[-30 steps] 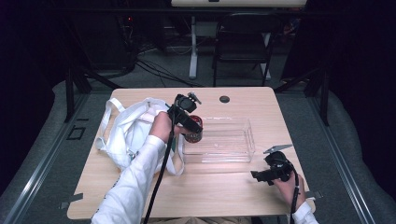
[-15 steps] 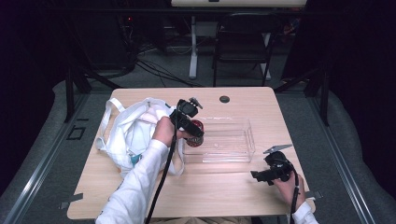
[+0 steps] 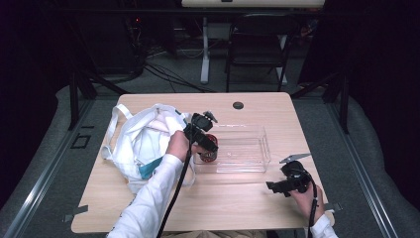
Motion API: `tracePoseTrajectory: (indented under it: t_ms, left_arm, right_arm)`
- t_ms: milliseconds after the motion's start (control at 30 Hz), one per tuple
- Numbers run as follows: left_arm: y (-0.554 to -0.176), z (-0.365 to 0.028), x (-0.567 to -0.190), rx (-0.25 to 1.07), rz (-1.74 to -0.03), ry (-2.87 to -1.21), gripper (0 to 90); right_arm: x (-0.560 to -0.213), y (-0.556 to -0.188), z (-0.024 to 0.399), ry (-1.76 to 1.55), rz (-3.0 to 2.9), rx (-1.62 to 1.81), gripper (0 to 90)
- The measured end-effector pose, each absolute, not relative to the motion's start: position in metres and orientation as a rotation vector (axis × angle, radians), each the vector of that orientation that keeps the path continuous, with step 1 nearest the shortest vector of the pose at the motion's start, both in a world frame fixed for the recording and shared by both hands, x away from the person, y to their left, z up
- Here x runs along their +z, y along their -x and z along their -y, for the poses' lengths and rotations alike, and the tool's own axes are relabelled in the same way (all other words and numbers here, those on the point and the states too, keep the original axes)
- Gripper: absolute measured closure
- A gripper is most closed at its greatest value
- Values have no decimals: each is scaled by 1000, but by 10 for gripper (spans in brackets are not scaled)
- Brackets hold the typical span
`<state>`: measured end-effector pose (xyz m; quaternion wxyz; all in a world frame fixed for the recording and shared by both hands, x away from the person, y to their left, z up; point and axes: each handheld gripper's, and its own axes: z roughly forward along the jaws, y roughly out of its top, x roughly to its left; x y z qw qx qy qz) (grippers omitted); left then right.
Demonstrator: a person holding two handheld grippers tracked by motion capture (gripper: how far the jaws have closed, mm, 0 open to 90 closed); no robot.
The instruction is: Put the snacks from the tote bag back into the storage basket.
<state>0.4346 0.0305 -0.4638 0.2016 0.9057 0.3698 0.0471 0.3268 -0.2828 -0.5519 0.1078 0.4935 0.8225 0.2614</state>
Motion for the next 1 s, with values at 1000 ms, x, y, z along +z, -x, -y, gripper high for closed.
tracePoseTrajectory:
  t_ms: [1000]
  left_arm:
    - [-432, -27, -494, 123, -1057, -2601, 259]
  right_arm:
    - [-553, -328, 283, -1453, -2422, 785, 113]
